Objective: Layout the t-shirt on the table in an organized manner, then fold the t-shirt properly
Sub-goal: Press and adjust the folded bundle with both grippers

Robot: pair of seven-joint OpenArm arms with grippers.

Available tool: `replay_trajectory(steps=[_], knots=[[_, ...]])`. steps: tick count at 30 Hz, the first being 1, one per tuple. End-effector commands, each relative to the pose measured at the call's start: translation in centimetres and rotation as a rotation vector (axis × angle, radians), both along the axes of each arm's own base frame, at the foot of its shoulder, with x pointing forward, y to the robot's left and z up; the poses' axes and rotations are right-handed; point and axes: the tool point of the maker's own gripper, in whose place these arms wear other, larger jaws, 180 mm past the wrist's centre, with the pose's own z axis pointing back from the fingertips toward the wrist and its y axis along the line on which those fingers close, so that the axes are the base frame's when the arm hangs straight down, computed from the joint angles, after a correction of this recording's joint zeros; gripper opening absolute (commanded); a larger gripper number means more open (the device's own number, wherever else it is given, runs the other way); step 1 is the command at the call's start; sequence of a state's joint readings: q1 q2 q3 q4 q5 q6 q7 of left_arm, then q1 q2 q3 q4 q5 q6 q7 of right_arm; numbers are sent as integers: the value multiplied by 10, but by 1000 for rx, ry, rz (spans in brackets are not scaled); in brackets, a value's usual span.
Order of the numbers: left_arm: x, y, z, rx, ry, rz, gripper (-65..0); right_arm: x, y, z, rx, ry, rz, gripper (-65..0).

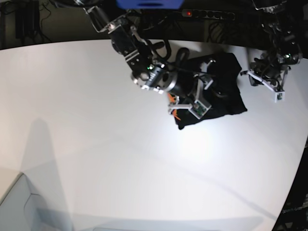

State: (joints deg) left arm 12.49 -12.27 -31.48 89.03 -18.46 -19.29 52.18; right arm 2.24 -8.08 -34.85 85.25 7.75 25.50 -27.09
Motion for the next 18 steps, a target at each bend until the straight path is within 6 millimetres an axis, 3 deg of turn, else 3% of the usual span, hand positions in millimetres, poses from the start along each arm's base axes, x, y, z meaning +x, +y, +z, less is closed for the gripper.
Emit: replay_trajectory(steps=[1,5,10,15,18], knots=[[13,8,20,35,-60,-8,-489,2,11,18,57,-34,12,-355],[22,7,43,69,-122,-27,-489,-10,19,-5,27,17,45,-355],[26,24,79,109,-217,19,-488,-13,23,-24,64,42,33,-353],[21,16,93,8,-231,-40,-488,-12,20,-46,22,82,38,-352],[28,14,105,-57,-280,-32,-486,-13,20,-47,21,86,38,-352]])
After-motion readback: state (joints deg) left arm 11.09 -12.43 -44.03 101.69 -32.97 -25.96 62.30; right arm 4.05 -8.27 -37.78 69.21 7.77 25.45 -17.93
